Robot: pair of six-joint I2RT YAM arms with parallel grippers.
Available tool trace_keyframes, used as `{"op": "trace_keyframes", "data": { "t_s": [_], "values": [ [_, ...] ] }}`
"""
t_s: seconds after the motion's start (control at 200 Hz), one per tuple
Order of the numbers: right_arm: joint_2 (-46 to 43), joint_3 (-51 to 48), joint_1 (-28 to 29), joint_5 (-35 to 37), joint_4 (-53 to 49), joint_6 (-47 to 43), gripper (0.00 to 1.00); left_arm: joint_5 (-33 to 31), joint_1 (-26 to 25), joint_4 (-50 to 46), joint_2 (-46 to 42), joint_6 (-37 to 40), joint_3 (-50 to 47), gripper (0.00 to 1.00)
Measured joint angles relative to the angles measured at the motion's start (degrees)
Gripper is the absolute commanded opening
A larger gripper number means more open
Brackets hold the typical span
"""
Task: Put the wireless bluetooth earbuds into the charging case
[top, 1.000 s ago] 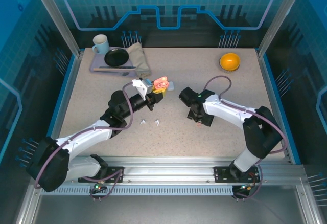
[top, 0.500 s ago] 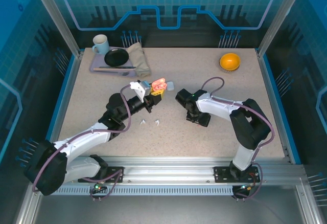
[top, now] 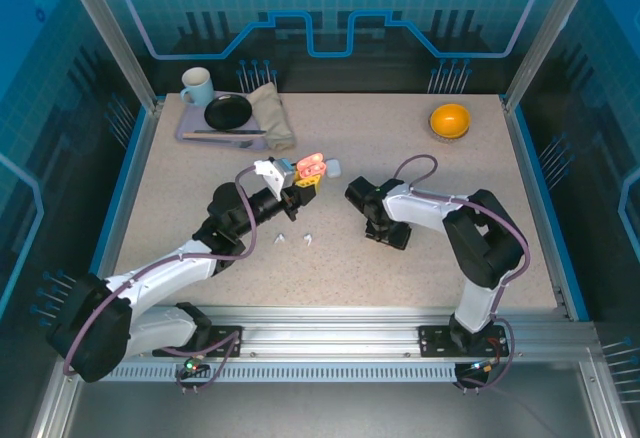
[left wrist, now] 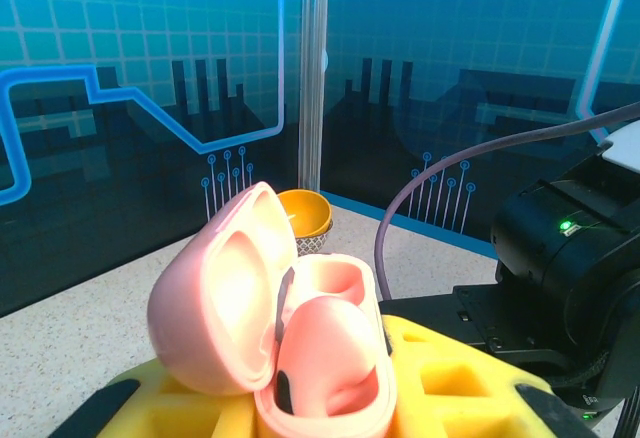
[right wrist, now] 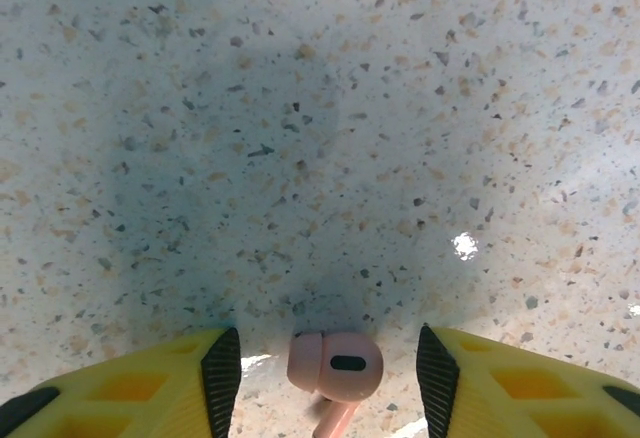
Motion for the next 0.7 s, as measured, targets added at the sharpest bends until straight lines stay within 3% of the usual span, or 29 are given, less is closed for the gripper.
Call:
{"op": "trace_keyframes", "data": {
  "t_s": [0.7],
  "values": [
    [-4.2, -5.3, -1.2, -1.0, 5.1, 0.0, 0.39, 0.0, 0.0, 0.0, 0.2, 0.0, 0.0, 0.00]
  ]
}}
